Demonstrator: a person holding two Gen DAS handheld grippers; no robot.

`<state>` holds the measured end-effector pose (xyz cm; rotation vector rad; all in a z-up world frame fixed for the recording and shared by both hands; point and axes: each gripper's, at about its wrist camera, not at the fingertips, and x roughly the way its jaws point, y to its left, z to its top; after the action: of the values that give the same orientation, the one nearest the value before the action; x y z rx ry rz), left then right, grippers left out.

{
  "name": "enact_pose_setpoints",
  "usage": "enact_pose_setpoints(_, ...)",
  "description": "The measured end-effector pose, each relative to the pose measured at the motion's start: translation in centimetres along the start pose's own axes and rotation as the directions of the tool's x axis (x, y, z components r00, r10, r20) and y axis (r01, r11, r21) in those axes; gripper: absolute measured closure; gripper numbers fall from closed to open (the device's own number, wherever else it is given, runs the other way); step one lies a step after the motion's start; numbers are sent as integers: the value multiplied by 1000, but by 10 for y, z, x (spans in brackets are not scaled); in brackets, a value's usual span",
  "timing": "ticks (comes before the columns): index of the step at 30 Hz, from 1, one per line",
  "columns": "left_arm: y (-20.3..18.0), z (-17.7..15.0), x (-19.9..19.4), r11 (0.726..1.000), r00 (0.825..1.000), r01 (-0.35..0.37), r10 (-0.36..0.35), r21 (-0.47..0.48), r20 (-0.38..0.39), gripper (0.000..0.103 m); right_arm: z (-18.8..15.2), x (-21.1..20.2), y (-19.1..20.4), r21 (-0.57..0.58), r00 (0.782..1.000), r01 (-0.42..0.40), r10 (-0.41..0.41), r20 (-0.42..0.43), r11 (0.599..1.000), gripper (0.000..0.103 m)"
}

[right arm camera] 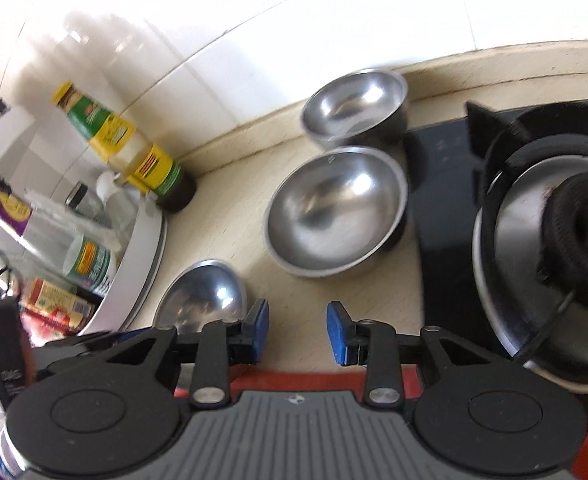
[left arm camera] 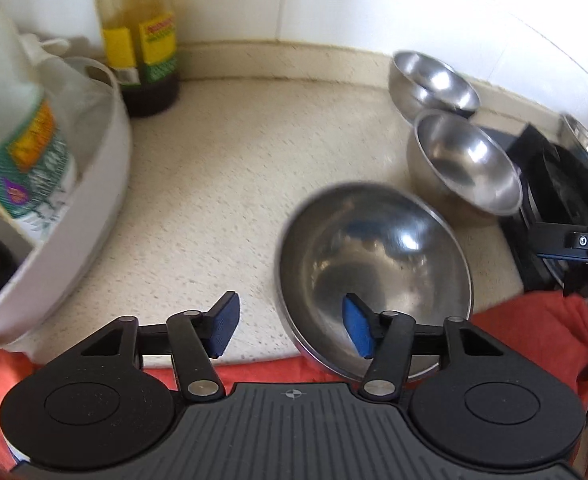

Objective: Organize plates and bowls
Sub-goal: 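Lift the held bowl with the left tool toward another steel bowl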

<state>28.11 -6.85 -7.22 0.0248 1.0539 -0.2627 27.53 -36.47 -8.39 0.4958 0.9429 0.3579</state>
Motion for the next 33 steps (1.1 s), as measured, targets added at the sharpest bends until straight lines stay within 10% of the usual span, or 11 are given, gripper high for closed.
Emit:
enact_pose_setpoints(12,-58,41,-19,999,996,-33,29,42,90,23,37,-7,-35,-8,999,-31,31,9,999,69)
enact_pose_setpoints(33,-107,99,78,987,998,-9,20,161,-67,21,58,30,-50,51,1000,-22,22,-11,998,60)
